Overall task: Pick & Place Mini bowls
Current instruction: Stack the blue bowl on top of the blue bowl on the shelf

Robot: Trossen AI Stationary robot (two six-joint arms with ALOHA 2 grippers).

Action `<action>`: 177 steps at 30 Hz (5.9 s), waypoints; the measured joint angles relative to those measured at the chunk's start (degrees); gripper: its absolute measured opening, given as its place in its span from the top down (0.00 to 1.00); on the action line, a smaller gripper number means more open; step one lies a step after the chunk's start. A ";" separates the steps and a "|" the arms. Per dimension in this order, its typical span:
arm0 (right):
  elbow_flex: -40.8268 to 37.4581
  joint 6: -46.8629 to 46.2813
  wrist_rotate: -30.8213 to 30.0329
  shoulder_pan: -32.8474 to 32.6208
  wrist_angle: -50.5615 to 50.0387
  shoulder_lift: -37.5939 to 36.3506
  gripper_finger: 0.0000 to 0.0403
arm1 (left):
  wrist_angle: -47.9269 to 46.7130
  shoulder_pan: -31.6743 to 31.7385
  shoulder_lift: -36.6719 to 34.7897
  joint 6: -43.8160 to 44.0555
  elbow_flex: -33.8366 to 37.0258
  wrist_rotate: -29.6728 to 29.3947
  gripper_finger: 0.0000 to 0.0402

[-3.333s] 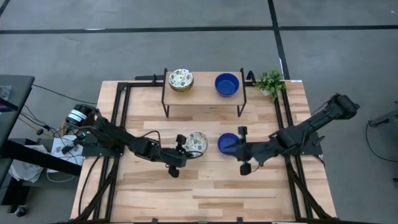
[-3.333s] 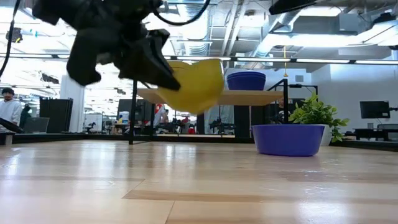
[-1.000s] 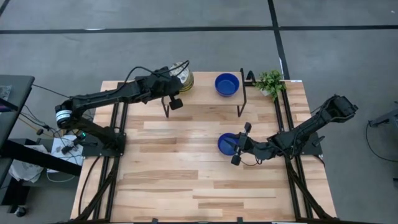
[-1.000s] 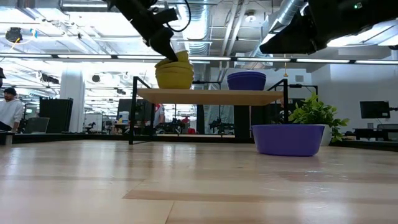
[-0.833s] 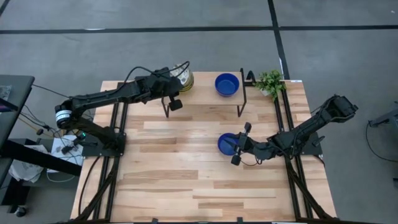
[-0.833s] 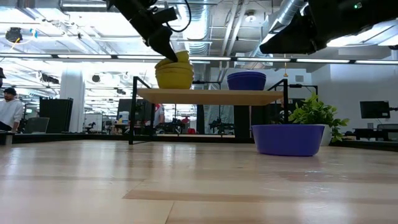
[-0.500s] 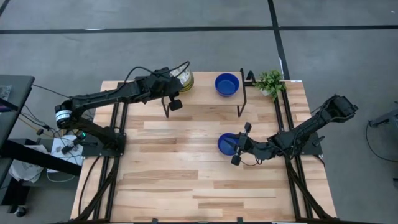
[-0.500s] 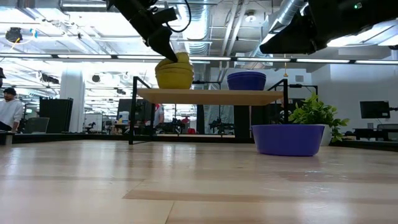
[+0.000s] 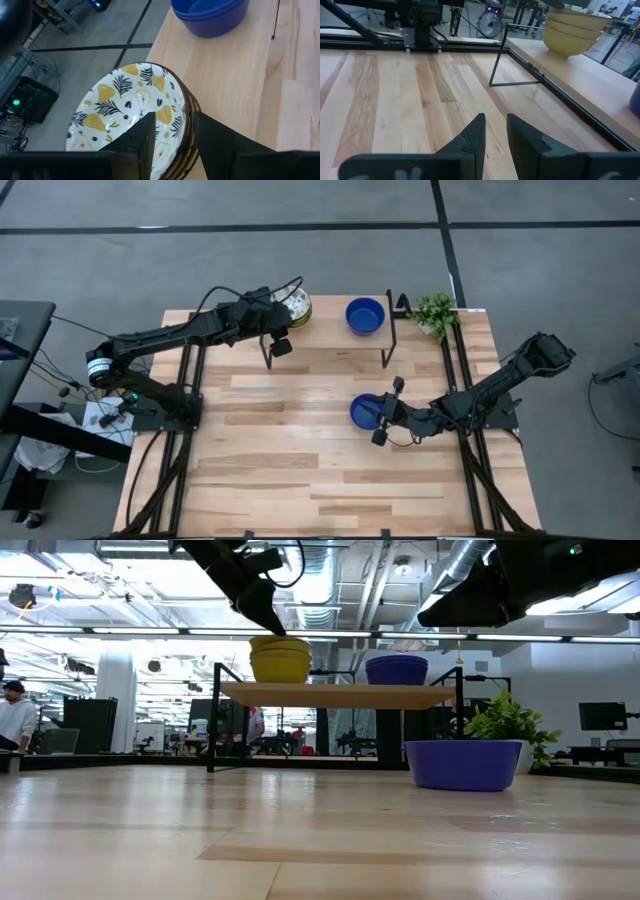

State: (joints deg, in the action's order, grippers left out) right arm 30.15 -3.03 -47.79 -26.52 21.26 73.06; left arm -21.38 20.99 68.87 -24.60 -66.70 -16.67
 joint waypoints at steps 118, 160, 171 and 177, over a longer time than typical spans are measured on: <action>12.02 -14.47 32.65 4.31 -34.53 19.82 0.98 | 34.73 -34.91 -20.06 27.91 42.12 8.20 0.70; 36.20 10.78 21.94 9.73 -61.49 0.33 1.00 | 35.49 -34.91 -20.06 27.63 42.12 8.22 0.70; 36.22 20.27 22.36 27.31 -52.92 -1.67 1.00 | 35.60 -34.88 -20.06 27.47 42.12 8.22 0.70; 36.10 21.10 29.70 36.67 -51.63 -0.50 1.00 | 35.61 -34.91 -20.06 27.46 42.12 8.22 0.70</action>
State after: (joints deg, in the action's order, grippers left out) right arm 66.25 18.08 -18.09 10.15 -30.37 72.56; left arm 14.23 -13.91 48.82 2.86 -24.58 -8.45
